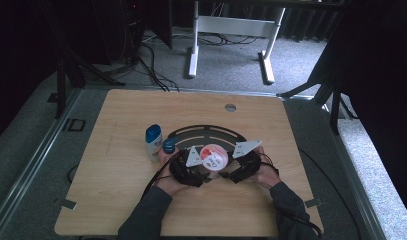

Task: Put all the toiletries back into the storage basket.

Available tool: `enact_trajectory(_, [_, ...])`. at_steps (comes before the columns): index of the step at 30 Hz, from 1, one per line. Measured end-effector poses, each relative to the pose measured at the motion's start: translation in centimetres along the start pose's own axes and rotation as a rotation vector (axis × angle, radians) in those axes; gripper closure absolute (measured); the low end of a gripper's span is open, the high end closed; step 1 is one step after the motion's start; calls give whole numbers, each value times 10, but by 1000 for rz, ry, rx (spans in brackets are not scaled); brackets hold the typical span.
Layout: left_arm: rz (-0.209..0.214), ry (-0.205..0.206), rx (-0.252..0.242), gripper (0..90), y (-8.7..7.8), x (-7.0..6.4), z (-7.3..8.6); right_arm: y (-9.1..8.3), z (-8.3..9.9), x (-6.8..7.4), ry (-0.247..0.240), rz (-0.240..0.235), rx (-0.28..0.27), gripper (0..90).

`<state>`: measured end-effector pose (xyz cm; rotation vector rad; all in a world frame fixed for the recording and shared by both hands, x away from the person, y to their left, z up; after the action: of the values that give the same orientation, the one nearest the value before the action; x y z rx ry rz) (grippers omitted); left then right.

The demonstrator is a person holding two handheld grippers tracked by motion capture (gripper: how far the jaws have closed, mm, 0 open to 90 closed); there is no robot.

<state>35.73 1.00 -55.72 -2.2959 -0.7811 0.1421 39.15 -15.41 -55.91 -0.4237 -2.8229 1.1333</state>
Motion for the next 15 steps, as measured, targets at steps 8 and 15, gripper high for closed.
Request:
enact_trajectory(8, [-22,-15,3,280,4,2,-2,1,1,-7,0,1,12,200])
enact_trajectory(15, [-49,-39,0,281,6,2,-5,0,-1,-13,-4,4,17,220])
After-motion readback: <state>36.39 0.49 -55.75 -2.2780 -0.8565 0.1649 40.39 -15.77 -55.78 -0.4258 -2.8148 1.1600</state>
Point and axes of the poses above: each handheld gripper's, and its own axes: y roughly forward along the jaws, z roughly out of its underside, x roughly to its left, the point moved 6 cm from there along y, roughly forward along the jaws
